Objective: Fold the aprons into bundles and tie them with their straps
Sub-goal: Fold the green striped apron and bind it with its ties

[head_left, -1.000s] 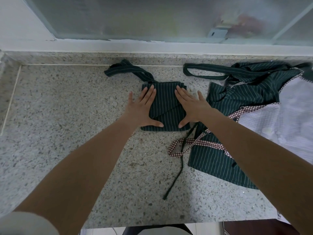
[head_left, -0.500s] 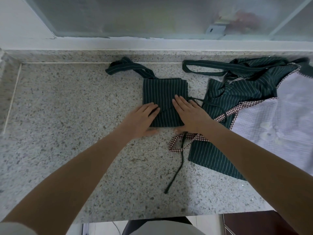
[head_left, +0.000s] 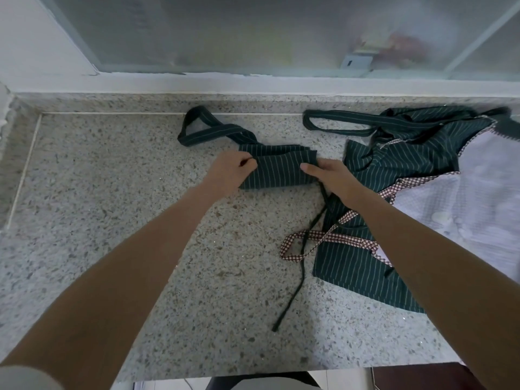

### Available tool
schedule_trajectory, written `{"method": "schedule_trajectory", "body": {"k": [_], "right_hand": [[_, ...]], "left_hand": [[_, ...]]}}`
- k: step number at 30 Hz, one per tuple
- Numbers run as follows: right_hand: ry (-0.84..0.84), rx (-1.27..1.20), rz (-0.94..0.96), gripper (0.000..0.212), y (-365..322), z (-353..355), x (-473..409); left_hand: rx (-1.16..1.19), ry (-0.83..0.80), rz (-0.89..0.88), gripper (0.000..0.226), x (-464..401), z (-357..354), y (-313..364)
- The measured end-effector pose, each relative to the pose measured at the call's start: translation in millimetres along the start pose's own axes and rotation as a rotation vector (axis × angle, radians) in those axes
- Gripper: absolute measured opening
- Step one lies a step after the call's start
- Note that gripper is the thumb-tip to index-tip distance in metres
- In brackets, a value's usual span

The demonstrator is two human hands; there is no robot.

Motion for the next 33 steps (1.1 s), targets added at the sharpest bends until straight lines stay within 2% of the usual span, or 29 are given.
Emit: {"method": "schedule_trajectory", "body": {"k": [3, 5, 7, 10, 13, 16, 18, 20, 23, 24, 26, 27, 30, 31, 33], "right_hand": [[0.113, -0.103, -0.035, 0.028, 4, 6, -8], [0.177, -0.118, -0.064, 0.043, 3, 7, -12], [0.225, -0.126, -0.089, 0.049, 5, 9, -17], [0.29, -0.131, -0.115, 0.042, 4, 11, -20], [0.348, -0.046, -0.114, 0.048, 1, 11, -22], [0.399, 0.078, -0.097, 0.048, -5, 11, -26], [0.426, 0.154, -0.096, 0.048, -8, 11, -28], [0.448, 0.204, -0.097, 0.049, -10, 12, -30], [0.479, 0.223, -0.067, 0.047, -11, 12, -28], [0.492, 0.241, -0.045, 0.042, -13, 9, -27], [0.558, 0.365, 0.034, 0.019, -19, 0, -18], [0.65, 0.504, 0.11, 0.025, -23, -4, -11], [0.9, 0.956, 0.453, 0.065, -37, -25, 9], [0.882, 1.022, 0.56, 0.067, -39, -33, 12], [0.781, 1.045, 0.685, 0.053, -38, -45, 9]], "left_hand": [[0.265, 0.186, 0.08, 0.026, -4, 9, -8], [0.399, 0.28, 0.166, 0.038, -1, 10, -21], [0.379, 0.28, 0.203, 0.042, 3, 6, -30], [0.209, 0.294, 0.161, 0.028, 2, 7, -32], [0.03, 0.232, 0.267, 0.032, -4, 2, -39], [0.022, 0.201, 0.383, 0.032, -11, -7, -45], [0.093, 0.244, 0.452, 0.032, -11, -13, -47], [0.177, 0.282, 0.501, 0.045, -7, -18, -46], [0.109, 0.227, 0.515, 0.058, -10, -23, -46], [0.073, 0.208, 0.52, 0.056, -12, -23, -48], [-0.008, 0.162, 0.501, 0.052, -17, -20, -48], [-0.056, 0.143, 0.473, 0.05, -20, -19, -47], [-0.215, 0.074, 0.47, 0.045, -25, -20, -46], [-0.267, 0.051, 0.496, 0.045, -26, -21, -47], [-0.292, 0.051, 0.542, 0.048, -27, -22, -48]]}}
Point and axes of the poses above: each hand's wrist, its own x-axis away from the middle knuckle, its own z-axis out of the back of the hand, y = z × x, the point moved 8 cm from there along -x, towards the middle knuckle, and after that the axes turned 15 degrees about -z, right-handed, at the moved point
